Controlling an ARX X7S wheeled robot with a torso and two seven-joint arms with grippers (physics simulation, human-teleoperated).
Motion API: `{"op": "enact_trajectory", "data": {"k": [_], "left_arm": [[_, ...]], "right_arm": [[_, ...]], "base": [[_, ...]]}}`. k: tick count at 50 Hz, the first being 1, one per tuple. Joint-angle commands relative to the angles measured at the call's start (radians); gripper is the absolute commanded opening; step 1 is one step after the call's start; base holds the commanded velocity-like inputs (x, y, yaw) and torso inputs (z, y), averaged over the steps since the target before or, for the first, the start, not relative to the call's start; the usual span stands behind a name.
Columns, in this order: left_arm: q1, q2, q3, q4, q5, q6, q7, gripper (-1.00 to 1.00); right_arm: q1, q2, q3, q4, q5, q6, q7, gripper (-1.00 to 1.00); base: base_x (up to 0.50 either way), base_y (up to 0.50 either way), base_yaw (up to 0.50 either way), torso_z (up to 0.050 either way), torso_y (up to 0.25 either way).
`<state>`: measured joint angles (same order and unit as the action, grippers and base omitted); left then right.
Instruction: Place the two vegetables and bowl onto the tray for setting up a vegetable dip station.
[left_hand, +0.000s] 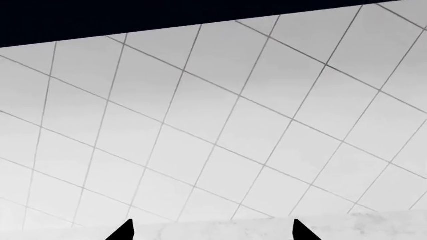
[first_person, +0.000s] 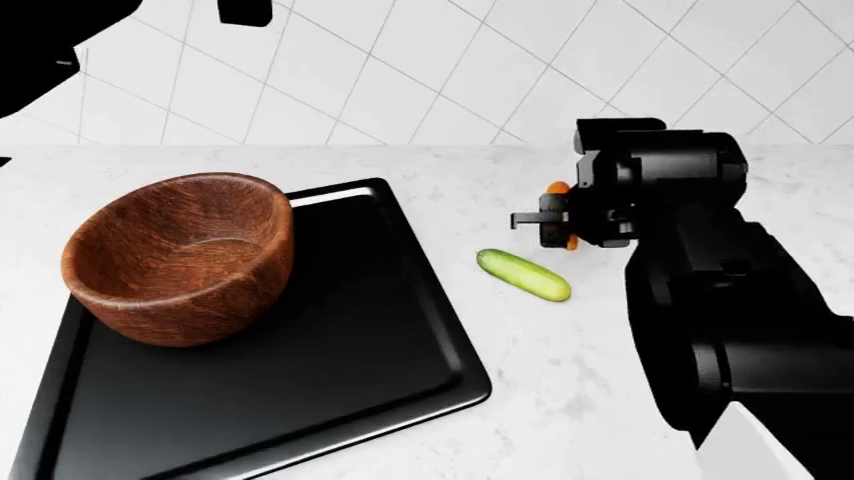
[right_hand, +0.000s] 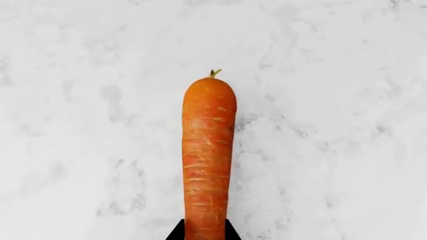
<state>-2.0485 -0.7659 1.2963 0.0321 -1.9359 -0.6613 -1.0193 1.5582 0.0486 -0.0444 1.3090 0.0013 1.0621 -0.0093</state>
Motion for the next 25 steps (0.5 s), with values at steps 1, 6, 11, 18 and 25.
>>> {"op": "enact_trajectory", "data": {"k": [1, 6, 11, 18, 25], "left_arm": [[-0.019, -0.013, -0.015, 0.005, -0.018, -0.009, -0.018, 1.0], [-0.031, -0.011, -0.021, 0.019, -0.032, -0.016, -0.036, 1.0], [-0.04, -0.011, -0.028, 0.033, -0.051, -0.021, -0.059, 1.0], [-0.052, -0.012, -0.031, 0.036, -0.059, -0.034, -0.067, 1.0], [-0.054, -0.004, -0.037, 0.029, -0.055, -0.035, -0.055, 1.0]], "right_arm": [[0.084, 0.005, -0.07, 0.0, -0.012, 0.044, -0.071, -1.0], [0.176, -0.026, -0.189, 0.0, -0.025, 0.078, -0.197, -1.0], [0.182, -0.048, -0.594, -0.05, 0.264, 0.126, -0.273, -1.0], [0.166, -0.044, -0.883, -0.192, 0.676, 0.181, -0.174, -1.0], [0.1, 0.054, -0.711, -0.569, 0.824, 0.445, 0.064, -1.0]], "base": [[0.0, 0.0, 0.0, 0.0, 0.0], [0.0, 0.0, 0.0, 0.0, 0.0], [0.0, 0.0, 0.0, 0.0, 0.0], [0.0, 0.0, 0.0, 0.0, 0.0], [0.0, 0.0, 0.0, 0.0, 0.0]]}}
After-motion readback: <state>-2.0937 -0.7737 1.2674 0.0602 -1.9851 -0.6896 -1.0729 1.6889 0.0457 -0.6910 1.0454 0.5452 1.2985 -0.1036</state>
